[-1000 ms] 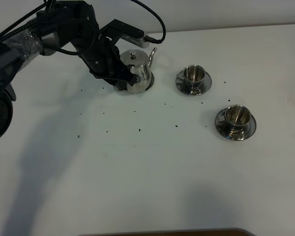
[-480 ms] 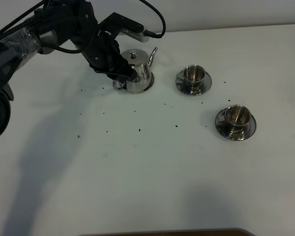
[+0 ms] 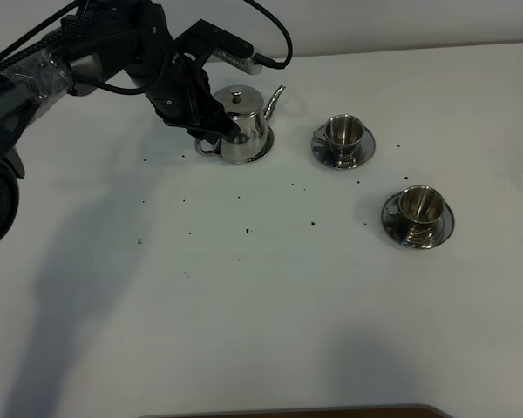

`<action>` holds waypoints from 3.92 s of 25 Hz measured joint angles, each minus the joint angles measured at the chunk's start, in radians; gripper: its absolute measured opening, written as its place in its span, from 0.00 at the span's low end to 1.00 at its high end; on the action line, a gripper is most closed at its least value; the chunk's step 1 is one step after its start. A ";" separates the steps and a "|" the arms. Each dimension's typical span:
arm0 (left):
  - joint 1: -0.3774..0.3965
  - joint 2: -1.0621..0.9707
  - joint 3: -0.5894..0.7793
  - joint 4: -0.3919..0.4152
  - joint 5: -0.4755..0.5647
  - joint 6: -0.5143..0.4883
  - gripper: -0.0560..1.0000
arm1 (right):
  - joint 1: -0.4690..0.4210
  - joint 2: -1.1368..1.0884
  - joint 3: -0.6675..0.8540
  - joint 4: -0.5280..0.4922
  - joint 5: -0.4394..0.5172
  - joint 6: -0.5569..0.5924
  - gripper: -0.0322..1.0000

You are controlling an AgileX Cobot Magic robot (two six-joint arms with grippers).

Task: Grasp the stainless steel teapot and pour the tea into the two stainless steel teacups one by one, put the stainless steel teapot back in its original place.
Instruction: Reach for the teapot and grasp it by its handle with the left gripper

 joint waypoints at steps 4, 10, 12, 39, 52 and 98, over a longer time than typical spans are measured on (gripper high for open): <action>0.000 0.000 0.000 -0.003 0.054 0.000 0.45 | 0.000 0.000 0.000 0.000 0.000 0.000 0.40; 0.000 -0.012 0.000 -0.015 0.089 -0.002 0.45 | 0.000 0.000 0.000 0.000 0.000 0.000 0.40; 0.000 -0.025 -0.009 -0.015 0.105 -0.009 0.45 | 0.000 0.000 0.000 0.000 0.000 0.000 0.40; 0.020 -0.005 -0.145 -0.022 0.256 -0.028 0.45 | 0.000 0.000 0.000 0.000 0.000 0.000 0.40; 0.020 0.043 -0.145 -0.067 0.171 -0.002 0.45 | 0.000 0.000 0.000 0.000 0.000 0.000 0.40; 0.020 0.081 -0.145 -0.148 0.093 0.049 0.30 | 0.000 0.000 0.000 0.000 0.000 0.000 0.40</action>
